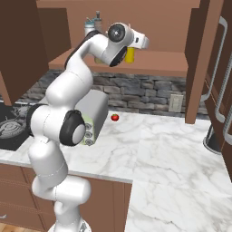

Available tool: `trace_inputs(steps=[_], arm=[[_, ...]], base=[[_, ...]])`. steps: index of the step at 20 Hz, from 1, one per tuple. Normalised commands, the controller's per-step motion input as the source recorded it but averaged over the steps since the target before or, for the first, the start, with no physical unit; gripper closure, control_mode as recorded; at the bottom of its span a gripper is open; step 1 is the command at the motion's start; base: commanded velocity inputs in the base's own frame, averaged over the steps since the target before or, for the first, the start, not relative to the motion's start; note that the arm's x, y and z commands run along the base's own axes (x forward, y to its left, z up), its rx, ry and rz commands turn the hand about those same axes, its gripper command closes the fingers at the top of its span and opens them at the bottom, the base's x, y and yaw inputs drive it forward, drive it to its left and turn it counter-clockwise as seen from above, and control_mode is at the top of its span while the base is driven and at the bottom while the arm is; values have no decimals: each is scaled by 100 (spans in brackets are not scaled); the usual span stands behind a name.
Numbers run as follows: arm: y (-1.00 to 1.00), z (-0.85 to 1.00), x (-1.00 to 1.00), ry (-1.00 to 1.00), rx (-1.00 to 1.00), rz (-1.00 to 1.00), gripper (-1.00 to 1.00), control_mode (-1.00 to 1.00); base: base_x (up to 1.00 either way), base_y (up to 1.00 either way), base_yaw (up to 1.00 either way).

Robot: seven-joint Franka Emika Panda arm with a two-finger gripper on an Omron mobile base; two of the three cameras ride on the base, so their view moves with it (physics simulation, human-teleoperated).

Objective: Pick the mustard and oil and vinegar bottle from the counter and place them in the cabinet.

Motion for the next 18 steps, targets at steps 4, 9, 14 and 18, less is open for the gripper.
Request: trace_inputs(steps=[4,9,14,18], arm=[[0,10,9,-9,0,0,-100,-100],[-9,22,-3,-11,0,1,-100,-100],[-22,9,-52,-8,0,1,-100,-100],[-16,0,-90,-8,0,0,-100,-100]], base=[[0,0,0],[0,0,0],[0,0,0],[0,0,0]])
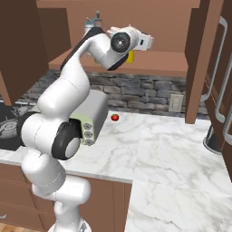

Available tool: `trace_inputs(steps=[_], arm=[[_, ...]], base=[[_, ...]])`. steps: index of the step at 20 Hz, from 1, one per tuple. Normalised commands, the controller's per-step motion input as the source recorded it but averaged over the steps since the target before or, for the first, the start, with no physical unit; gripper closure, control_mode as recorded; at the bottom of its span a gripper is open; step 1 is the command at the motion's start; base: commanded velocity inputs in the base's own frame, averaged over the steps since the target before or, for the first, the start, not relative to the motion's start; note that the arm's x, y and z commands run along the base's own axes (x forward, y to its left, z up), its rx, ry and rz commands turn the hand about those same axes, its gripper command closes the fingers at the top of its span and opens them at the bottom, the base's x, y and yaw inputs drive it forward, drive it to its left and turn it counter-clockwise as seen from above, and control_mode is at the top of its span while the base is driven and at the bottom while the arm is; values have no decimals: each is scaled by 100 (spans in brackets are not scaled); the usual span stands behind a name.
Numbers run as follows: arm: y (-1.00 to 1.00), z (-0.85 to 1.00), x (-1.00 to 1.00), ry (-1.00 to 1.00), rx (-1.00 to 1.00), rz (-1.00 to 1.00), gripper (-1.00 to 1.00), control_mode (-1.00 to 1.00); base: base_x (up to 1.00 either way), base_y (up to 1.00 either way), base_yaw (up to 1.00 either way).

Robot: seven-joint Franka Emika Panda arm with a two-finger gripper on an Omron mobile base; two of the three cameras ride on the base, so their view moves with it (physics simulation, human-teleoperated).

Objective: Pick the mustard and oil and vinegar bottle from the counter and place them in the cabinet.

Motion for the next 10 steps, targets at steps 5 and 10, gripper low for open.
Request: trace_inputs(steps=[5,10], arm=[[0,0,-100,-4,0,0,-100,-100],[1,0,-100,0,0,0,-100,-100]], base=[[0,0,0],[0,0,0]])
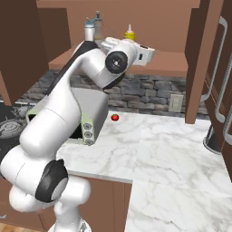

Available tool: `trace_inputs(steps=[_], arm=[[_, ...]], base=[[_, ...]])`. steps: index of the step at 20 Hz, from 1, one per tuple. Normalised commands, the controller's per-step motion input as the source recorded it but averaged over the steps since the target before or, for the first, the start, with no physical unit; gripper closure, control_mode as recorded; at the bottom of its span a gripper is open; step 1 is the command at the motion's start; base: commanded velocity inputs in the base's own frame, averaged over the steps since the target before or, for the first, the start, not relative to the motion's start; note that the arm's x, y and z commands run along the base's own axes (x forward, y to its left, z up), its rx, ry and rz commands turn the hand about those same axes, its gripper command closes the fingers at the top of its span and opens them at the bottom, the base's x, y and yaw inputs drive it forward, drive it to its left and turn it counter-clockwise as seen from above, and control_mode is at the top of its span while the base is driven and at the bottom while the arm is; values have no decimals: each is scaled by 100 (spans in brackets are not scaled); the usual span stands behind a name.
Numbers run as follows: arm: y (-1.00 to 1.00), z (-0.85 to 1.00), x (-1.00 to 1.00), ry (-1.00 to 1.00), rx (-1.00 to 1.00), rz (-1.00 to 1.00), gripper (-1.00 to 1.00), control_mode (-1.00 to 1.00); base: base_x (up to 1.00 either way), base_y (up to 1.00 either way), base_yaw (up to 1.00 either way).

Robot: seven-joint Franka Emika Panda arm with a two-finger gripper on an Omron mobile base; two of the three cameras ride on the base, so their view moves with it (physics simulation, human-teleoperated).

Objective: Pick the mustard and oil and vinegar bottle from the counter and place them in the cabinet.

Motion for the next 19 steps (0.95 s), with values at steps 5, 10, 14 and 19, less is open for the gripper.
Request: trace_inputs(steps=[5,10,14,19], arm=[[10,2,-100,0,-1,0,-100,-100],[17,5,-99,11,-4,0,-100,-100],[20,5,-98,27,-10,3,-100,-100],[28,0,-100,31,-14,6,-100,-100]], base=[[0,0,0],[0,0,0],[0,0,0],[0,0,0]])
